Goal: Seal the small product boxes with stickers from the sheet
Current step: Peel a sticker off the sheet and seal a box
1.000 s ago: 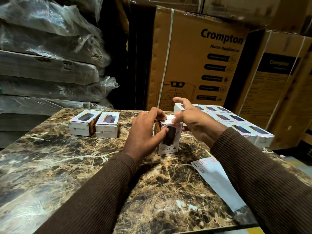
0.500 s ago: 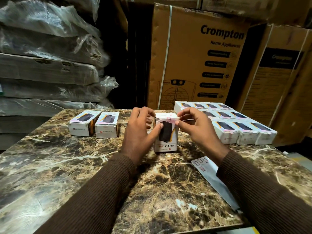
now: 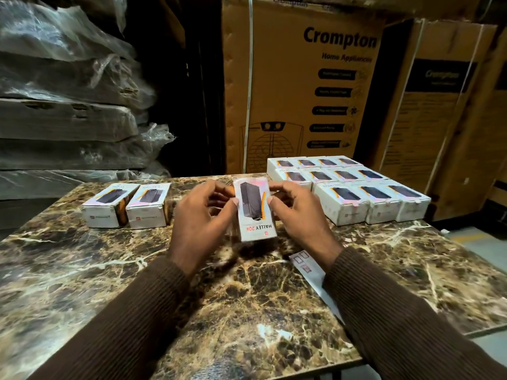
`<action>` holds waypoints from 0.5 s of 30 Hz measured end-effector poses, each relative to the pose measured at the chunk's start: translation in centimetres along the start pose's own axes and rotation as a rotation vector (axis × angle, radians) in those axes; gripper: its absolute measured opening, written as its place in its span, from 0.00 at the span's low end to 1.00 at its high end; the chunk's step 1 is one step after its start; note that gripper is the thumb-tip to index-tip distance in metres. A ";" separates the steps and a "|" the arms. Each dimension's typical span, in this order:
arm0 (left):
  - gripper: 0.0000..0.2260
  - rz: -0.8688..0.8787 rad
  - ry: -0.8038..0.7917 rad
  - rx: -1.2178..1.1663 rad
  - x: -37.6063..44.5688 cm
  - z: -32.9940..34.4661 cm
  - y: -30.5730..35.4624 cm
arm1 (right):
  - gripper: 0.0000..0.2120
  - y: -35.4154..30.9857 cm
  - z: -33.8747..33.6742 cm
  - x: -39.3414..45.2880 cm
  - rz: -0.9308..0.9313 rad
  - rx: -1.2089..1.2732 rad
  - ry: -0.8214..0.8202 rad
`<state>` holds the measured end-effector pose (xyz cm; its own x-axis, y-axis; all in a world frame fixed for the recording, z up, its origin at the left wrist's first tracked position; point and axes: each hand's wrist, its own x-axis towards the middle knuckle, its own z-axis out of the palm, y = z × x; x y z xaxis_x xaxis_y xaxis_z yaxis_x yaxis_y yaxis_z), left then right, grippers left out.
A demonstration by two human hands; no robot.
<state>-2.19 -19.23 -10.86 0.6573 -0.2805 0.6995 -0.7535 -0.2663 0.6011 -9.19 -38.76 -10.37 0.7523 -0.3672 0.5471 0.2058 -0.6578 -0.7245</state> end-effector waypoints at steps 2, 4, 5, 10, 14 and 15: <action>0.03 0.003 -0.009 0.069 -0.2 0.0 0.4 | 0.10 0.3 -0.1 0.1 0.038 -0.011 -0.026; 0.04 -0.037 -0.040 0.118 -0.3 0.1 0.1 | 0.09 0.5 -0.2 0.1 0.100 -0.003 -0.069; 0.06 -0.067 -0.060 0.132 -0.4 0.1 -0.1 | 0.09 0.5 -0.2 0.1 0.125 0.001 -0.091; 0.11 -0.146 -0.105 0.187 -0.3 0.0 -1.6 | 0.08 0.5 0.2 0.0 0.172 -0.009 -0.158; 0.13 -0.187 -0.105 0.158 -0.2 -0.2 -2.2 | 0.08 0.4 0.2 -0.1 0.196 -0.049 -0.161; 0.13 -0.187 -0.103 0.158 -0.1 -0.3 -2.2 | 0.08 0.3 0.2 -0.1 0.187 -0.060 -0.158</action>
<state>-0.64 -18.33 -12.13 0.7893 -0.3033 0.5338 -0.6118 -0.4605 0.6431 -9.10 -38.74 -10.74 0.8631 -0.3821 0.3303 0.0200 -0.6276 -0.7783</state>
